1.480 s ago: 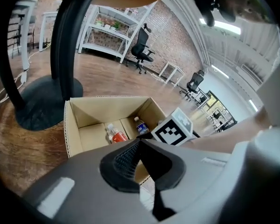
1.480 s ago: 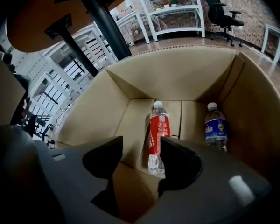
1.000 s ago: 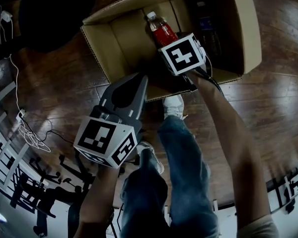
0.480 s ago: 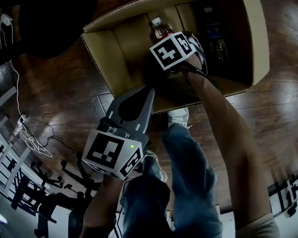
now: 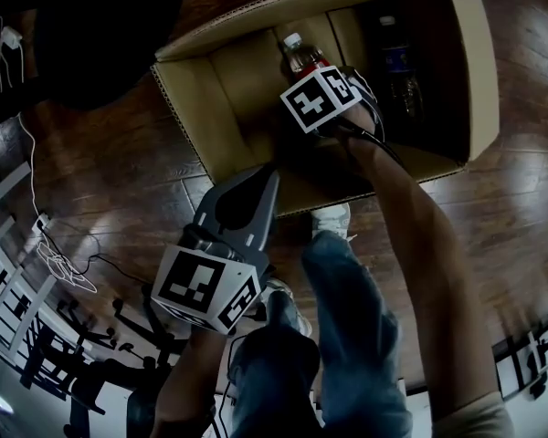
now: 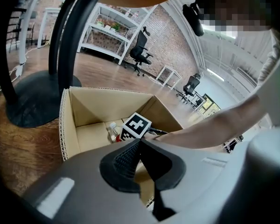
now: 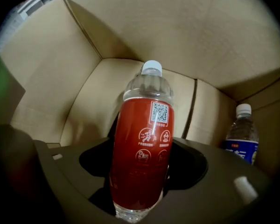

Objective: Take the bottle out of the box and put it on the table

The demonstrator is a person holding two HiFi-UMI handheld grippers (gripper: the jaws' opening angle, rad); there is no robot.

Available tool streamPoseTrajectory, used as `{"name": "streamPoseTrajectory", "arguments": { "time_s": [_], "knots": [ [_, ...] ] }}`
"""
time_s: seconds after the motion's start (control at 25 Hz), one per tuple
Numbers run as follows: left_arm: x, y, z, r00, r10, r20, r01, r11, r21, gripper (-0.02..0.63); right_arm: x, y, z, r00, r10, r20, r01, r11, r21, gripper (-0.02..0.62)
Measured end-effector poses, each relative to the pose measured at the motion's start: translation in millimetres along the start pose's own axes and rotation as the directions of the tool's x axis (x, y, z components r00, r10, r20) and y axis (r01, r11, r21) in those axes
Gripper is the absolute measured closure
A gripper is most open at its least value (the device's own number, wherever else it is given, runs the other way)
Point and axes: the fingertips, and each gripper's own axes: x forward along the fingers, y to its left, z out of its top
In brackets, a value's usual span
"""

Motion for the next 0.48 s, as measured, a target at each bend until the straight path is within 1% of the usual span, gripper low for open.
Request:
{"name": "streamPoseTrajectory", "arguments": {
  "time_s": [0.12, 0.2, 0.32, 0.48],
  "knots": [
    [0.2, 0.5, 3.3, 1.000, -0.001, 0.002, 0.001, 1.000, 0.003, 0.615, -5.0, -2.7, 0.0, 1.000, -0.008, 0.015, 0.008, 1.000, -0.019, 0.290],
    [-1.4, -1.1, 2.1, 1.000, -0.005, -0.008, 0.005, 1.000, 0.005, 0.614, -13.2, -0.2, -0.2, 1.000, 0.003, 0.031, -0.002, 1.000, -0.022, 0.292],
    [-9.9, -10.0, 0.6, 1.000, -0.006, -0.020, 0.006, 1.000, -0.013, 0.615, -36.4, 5.6, -1.9, 0.997, 0.031, 0.070, -0.032, 0.999, 0.008, 0.291],
    [-27.4, -33.6, 17.3, 1.000, -0.021, -0.020, 0.020, 1.000, -0.022, 0.615, -80.3, 5.2, 3.7, 0.992, 0.042, 0.119, -0.048, 0.997, 0.052, 0.290]
  ]
}}
